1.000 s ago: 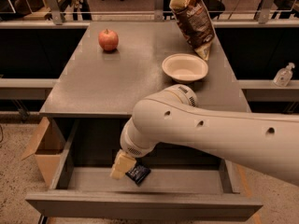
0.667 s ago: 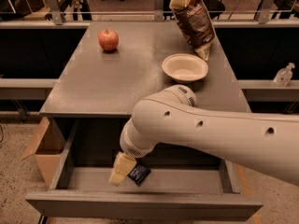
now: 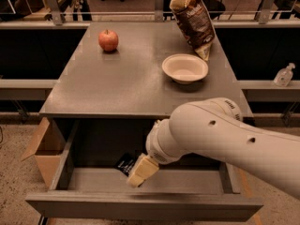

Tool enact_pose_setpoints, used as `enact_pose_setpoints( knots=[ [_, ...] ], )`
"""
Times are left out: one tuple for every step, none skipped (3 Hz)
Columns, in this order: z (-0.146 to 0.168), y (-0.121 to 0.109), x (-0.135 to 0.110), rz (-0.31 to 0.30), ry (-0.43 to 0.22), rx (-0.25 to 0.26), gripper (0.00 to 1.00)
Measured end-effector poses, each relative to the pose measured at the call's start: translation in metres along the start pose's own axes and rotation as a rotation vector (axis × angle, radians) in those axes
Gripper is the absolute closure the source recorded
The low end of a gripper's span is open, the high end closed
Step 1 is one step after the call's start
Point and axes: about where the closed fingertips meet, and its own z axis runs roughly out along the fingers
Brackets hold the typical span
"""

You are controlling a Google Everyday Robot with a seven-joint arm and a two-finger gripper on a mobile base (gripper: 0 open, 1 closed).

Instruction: Place rxbar blueberry into top drawer

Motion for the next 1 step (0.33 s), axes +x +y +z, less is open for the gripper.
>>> enact_pose_setpoints(
  knots=[
    [-0.0304,0.0001,0.0294,0.101,-0.015,0.059,0.00]
  ],
)
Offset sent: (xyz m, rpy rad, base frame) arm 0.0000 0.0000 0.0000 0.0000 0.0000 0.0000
